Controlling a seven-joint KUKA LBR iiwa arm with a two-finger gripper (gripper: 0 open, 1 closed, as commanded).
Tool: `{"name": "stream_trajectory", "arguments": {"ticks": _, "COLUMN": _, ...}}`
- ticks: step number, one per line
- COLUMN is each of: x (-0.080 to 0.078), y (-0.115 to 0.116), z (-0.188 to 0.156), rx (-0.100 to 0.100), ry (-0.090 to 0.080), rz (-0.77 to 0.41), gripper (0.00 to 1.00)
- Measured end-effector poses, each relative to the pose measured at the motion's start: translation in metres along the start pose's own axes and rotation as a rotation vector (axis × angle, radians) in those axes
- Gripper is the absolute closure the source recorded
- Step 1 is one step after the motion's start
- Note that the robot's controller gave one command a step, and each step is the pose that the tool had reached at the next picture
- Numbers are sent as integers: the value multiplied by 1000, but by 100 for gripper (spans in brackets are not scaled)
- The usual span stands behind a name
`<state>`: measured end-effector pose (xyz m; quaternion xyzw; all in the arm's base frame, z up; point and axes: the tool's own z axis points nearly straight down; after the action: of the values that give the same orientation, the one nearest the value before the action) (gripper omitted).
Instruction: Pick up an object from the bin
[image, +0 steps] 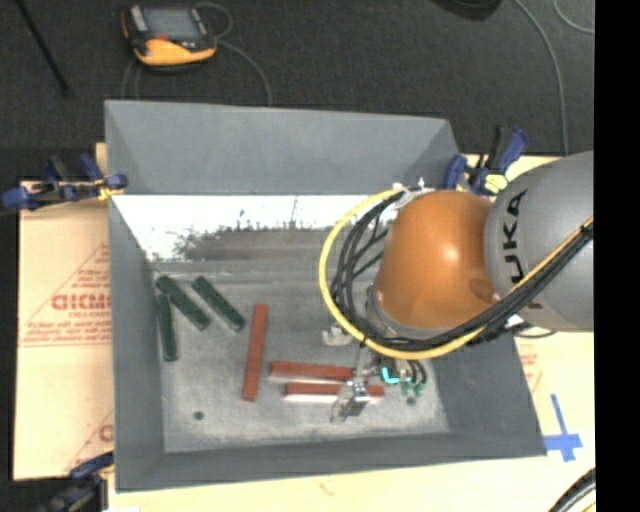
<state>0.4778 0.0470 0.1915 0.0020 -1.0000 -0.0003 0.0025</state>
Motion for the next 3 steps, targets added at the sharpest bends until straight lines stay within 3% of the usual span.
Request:
{"name": "stream_trajectory", "arguments": {"ticks": 1, "x": -2, "y": 0, "z": -3, "rx": 0, "ry": -7, "rz": 2, "gripper": 0}}
{"name": "stream_trajectory", "arguments": {"ticks": 2, "x": -16, "y": -6, "z": 69, "rx": -1, "ry": -13, "rz": 63, "gripper": 0}}
{"name": "stream_trajectory", "arguments": {"ticks": 3, "x": -32, "y": 0, "z": 116, "rx": -1, "ry": -7, "rz": 95, "gripper": 0}}
